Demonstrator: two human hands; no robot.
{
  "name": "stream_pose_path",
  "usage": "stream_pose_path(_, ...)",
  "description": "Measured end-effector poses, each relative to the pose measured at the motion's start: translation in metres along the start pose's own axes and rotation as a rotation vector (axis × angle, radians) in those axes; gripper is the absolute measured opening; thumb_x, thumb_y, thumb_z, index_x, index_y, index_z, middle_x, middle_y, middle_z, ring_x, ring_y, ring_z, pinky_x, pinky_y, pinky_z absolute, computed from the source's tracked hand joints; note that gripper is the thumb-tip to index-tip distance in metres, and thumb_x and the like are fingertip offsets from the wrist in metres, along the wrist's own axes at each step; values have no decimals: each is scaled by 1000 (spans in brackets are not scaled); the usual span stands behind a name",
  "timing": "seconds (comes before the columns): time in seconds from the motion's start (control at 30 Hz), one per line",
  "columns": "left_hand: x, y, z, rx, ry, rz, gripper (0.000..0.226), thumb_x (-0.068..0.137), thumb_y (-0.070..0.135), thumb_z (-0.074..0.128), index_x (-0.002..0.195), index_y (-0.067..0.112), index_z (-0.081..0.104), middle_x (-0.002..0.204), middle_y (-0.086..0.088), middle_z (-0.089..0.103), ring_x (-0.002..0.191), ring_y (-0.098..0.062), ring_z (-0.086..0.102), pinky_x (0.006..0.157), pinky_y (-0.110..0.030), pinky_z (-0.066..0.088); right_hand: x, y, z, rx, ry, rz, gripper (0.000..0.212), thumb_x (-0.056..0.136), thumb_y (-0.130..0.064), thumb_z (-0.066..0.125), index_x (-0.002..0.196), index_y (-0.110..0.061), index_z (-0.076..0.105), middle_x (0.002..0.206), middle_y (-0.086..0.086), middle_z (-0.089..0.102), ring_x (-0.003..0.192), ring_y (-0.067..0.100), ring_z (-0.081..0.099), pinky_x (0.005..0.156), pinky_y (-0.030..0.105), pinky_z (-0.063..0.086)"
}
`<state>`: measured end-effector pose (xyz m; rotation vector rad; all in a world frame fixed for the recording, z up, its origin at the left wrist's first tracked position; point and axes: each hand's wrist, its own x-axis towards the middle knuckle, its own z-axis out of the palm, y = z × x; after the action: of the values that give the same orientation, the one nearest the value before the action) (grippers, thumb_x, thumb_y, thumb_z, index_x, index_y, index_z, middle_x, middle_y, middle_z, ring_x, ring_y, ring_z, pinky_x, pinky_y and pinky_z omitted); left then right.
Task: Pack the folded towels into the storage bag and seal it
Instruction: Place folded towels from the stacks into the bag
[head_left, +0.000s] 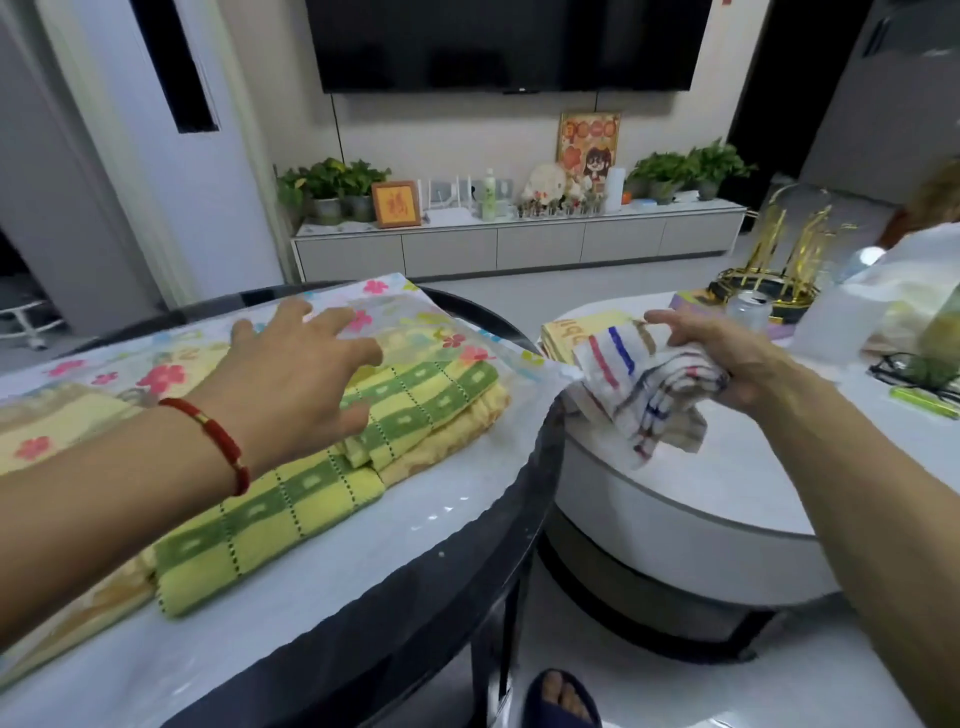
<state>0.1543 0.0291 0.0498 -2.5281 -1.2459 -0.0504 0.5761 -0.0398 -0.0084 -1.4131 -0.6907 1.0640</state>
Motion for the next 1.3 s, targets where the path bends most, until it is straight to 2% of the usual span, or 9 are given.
stream_pose_path(0.13,-44,-24,-2,77,-37,-68,57,78,67,55,132,47,47,154,8,34,135,-31,33,97,-60,42,-90,8,-2,45,-37,-37,33,97,-14,62,127,-16,74,129,15,70,99,40,68,74,42,61)
stream_pose_path(0.3,-84,-65,-8,121,-137,-109,79,77,65,60,146,43,28,163,16,11,145,-33,18,103,-74,28,-190,8,32,-97,-319,-4,47,80,-16,75,127,-25,76,132,2,74,114,33,73,87,40,64)
stream_pose_path(0.4,-94,-81,-27,83,-146,-108,84,80,62,61,149,34,23,164,17,0,146,-33,14,99,-78,29,-214,19,102,-268,-519,-9,47,78,-13,76,124,-25,78,135,-13,71,119,18,71,87,26,62)
stream_pose_path(0.5,-94,-88,-49,71,-114,-116,84,81,60,59,150,29,23,164,17,2,144,-34,16,96,-78,32,-214,35,195,-191,-707,9,43,87,3,69,123,-18,79,135,-8,72,120,20,70,89,27,60)
stream_pose_path(0.63,-91,-94,-73,57,-111,-156,83,81,61,58,150,29,25,164,14,8,145,-35,14,98,-81,26,-180,50,304,89,-486,-34,41,89,6,61,120,-15,78,129,15,74,105,34,73,95,43,58)
stream_pose_path(0.8,-89,-95,-74,68,-101,-149,83,81,61,57,150,29,25,164,13,9,145,-35,15,99,-80,25,-153,111,365,-2,-355,104,49,97,-4,64,144,-16,55,133,16,65,104,26,65,80,42,56)
stream_pose_path(0.93,-85,-89,-63,92,-83,-117,81,81,63,55,150,31,27,164,10,7,145,-36,14,100,-79,26,-148,128,355,-287,-391,-9,45,95,-8,60,140,-15,61,104,8,72,76,16,69,61,31,58)
stream_pose_path(1.2,-63,-46,-32,105,-15,12,68,81,66,51,140,33,43,164,-1,12,143,-42,17,102,-74,29,-136,66,202,-665,-676,-62,23,93,-28,69,114,-24,76,104,4,81,91,18,76,77,29,62)
stream_pose_path(1.3,-47,-26,-19,59,12,79,63,83,63,52,140,36,45,164,2,14,145,-40,15,104,-75,26,-117,49,123,-613,-561,-83,18,96,-24,66,106,-16,79,95,10,79,78,20,71,66,27,56)
